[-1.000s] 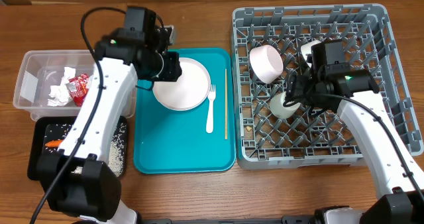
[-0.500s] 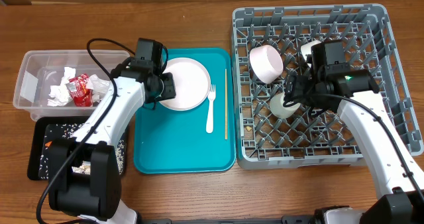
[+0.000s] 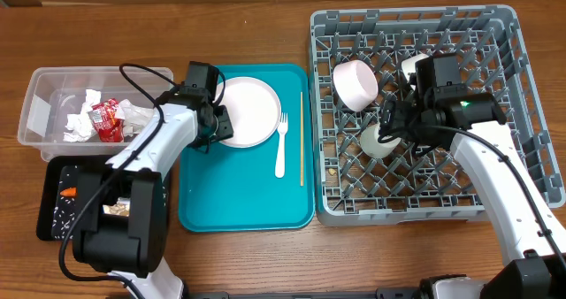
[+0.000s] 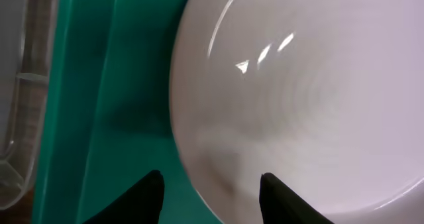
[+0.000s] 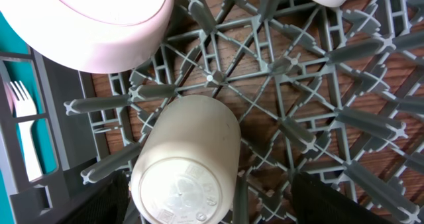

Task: Sort waste into correct bins and load items into the dishwasher
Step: 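Move the left gripper to the edge of the white plate on the tray, then grasp the white plate rim with the left gripper and tilt it up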

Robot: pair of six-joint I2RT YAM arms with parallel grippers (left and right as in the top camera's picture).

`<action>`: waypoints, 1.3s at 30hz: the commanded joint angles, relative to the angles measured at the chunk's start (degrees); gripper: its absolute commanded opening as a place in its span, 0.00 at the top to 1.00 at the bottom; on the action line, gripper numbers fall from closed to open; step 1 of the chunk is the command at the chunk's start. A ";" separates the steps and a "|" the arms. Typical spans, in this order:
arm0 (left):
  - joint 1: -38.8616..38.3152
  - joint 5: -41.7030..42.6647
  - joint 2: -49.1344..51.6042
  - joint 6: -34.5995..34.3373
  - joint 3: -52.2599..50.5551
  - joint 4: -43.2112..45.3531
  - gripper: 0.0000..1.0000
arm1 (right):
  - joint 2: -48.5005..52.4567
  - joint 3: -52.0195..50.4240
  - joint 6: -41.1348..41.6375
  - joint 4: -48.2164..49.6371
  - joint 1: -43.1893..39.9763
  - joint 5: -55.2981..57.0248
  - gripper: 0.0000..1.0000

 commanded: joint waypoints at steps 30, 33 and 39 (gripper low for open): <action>5.84 9.70 4.70 -0.39 0.85 1.44 0.80 | -0.37 1.40 -0.13 -0.46 0.04 -0.26 0.19; 5.84 9.73 4.70 -0.24 0.85 1.46 0.94 | -0.37 1.40 -0.13 -0.48 0.04 -0.26 0.19; 5.84 9.73 4.70 -0.11 0.85 1.44 0.96 | -0.37 1.40 -0.13 -0.48 0.04 -0.24 0.19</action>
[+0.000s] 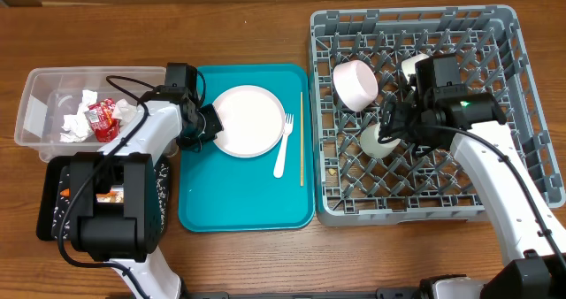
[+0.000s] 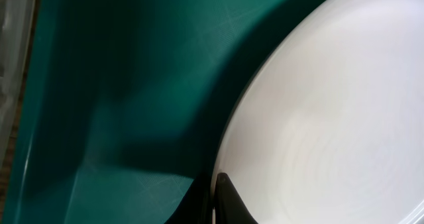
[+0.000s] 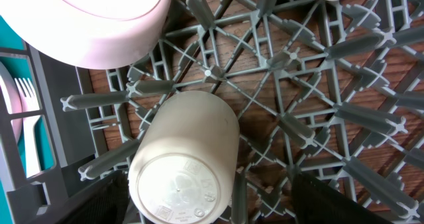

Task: Sort waste into correct bins and load items into the dishwasher
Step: 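Grasp the white plate rim with the left gripper and tilt it up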

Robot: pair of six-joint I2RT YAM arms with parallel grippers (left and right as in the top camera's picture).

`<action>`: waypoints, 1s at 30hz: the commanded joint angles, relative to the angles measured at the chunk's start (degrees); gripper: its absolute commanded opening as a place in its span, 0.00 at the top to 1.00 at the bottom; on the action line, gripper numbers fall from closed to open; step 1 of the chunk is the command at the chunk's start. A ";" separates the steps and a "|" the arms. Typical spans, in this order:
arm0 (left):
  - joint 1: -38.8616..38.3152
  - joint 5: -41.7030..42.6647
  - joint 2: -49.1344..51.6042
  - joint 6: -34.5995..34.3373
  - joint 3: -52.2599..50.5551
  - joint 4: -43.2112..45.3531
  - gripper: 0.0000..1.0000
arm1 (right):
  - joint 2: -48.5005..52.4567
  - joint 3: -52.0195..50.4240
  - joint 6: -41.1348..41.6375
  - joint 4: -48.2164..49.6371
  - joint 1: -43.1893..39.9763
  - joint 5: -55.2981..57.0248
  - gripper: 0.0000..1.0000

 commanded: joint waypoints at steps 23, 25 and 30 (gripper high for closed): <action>-0.17 -2.43 -21.79 5.88 6.54 -8.24 0.96 | -0.37 1.40 -0.11 0.66 0.04 -0.46 0.11; -0.20 -0.76 -23.89 5.88 6.51 -10.69 0.96 | -0.37 1.40 -0.13 0.42 0.04 -2.19 0.02; -0.22 3.15 -27.02 5.92 6.51 -16.09 0.96 | -0.48 5.29 -4.83 -2.05 0.04 -13.64 0.01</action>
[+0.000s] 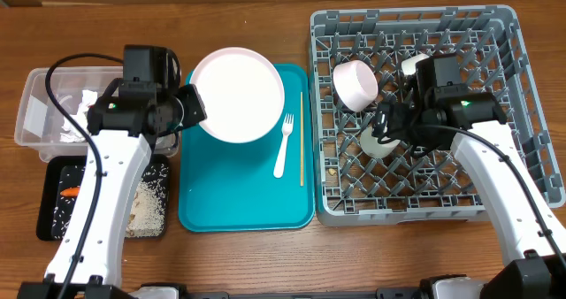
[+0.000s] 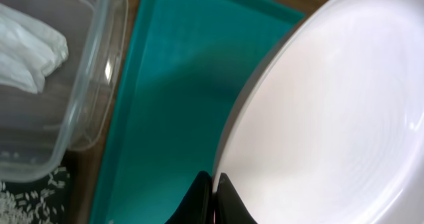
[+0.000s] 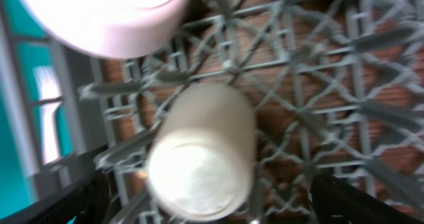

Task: Sort waste into correct bins and load items into the dishwasher
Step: 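Grasp the white plate rim with the left gripper and tilt it up, then grasp the raised white plate with the right gripper from the left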

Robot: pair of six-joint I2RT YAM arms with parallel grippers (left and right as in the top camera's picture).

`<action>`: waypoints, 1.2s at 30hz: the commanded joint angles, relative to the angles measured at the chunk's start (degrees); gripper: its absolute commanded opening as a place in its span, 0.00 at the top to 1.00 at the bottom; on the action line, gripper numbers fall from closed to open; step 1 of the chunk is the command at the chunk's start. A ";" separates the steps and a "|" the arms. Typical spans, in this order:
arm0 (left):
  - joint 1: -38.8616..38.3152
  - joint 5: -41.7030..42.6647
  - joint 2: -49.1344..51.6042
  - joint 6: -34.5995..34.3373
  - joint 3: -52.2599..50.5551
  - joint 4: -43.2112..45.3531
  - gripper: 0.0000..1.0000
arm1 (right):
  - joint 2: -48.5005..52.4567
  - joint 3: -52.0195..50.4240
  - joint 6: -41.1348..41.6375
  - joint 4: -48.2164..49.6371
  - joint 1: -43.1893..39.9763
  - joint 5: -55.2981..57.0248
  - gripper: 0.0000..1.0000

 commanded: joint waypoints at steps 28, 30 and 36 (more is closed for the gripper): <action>-11.17 8.17 -1.68 3.96 0.72 -6.47 0.95 | -0.59 13.77 -3.67 -9.84 10.27 -21.27 0.00; -11.30 8.20 -1.68 3.96 0.72 -6.54 0.95 | -0.59 13.79 -3.67 -9.81 12.17 -18.93 0.01; -11.34 8.20 -1.68 3.96 0.72 -6.56 0.95 | -0.11 13.77 -3.65 -8.37 17.07 -17.31 0.02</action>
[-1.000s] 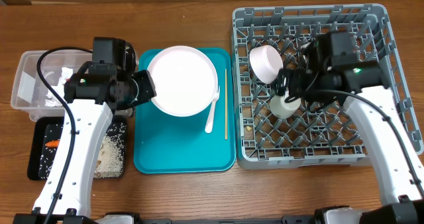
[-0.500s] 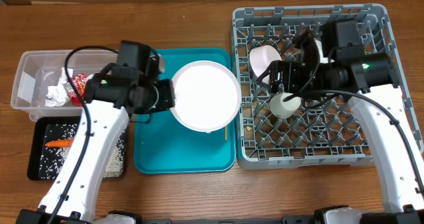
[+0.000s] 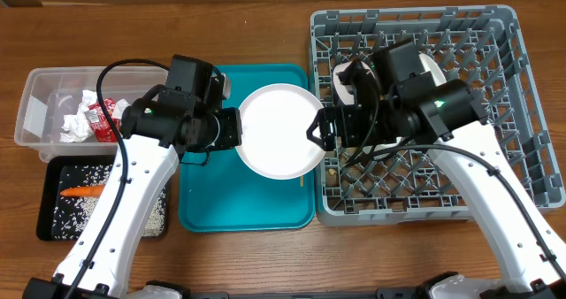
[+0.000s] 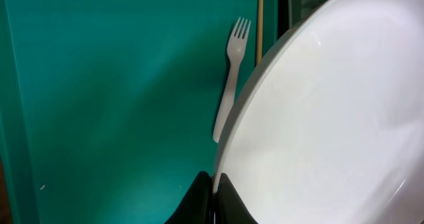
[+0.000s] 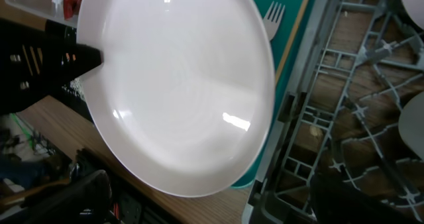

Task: Sort waste into correct bins and load items into the dishwasher
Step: 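Grasp the raised white plate with the right gripper from the left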

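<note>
A white plate (image 3: 281, 133) hangs over the right side of the teal tray (image 3: 239, 212), with my left gripper (image 3: 232, 129) shut on its left rim. In the left wrist view the fingertips (image 4: 213, 192) pinch the plate (image 4: 331, 118) edge. My right gripper (image 3: 318, 131) stands open at the plate's right edge, by the grey dish rack (image 3: 495, 34). In the right wrist view the plate (image 5: 179, 85) fills the frame, its lower edge between the spread fingers of the right gripper (image 5: 218, 207). A white fork (image 4: 232, 71) and a wooden chopstick (image 4: 260, 18) lie on the tray.
A pink bowl (image 3: 345, 76) and a white cup (image 3: 431, 63) sit in the rack, partly behind the right arm. At the left stand a clear bin (image 3: 40, 91) of wrappers and a black tray (image 3: 53, 212) with rice and a carrot piece.
My left gripper has carried the plate from above the tray's top left to its right side. My right gripper has moved from over the cup in the rack to the plate's right edge.
My left gripper was open around the plate's left rim on the tray, then shut on it. Then it held the plate lifted above the tray's top edge. My right gripper stayed open over the rack. Now both are at the plate beside the rack.
</note>
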Robot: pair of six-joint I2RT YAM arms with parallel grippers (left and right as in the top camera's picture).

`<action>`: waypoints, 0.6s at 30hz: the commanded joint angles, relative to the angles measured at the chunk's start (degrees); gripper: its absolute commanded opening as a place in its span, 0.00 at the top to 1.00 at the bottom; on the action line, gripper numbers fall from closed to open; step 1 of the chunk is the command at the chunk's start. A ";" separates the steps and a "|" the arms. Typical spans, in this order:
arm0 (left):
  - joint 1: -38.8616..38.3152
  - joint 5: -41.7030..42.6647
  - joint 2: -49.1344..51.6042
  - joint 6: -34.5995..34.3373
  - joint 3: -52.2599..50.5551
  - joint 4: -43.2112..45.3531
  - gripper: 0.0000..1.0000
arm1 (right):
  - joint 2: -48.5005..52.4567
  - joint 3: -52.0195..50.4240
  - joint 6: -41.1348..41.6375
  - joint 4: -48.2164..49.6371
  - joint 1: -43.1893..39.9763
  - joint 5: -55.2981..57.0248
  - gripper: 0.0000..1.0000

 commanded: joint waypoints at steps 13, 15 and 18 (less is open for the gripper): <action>-0.44 4.13 -1.25 2.58 0.74 -1.05 0.96 | 2.58 -0.26 -0.70 0.68 2.14 1.57 0.03; -0.44 7.58 -1.25 4.74 0.74 -1.01 0.96 | 3.19 -0.26 -0.70 0.79 2.14 1.55 0.03; -0.44 11.58 -1.25 6.56 0.74 -1.05 0.96 | 3.52 -0.26 -0.70 1.07 2.14 1.55 0.03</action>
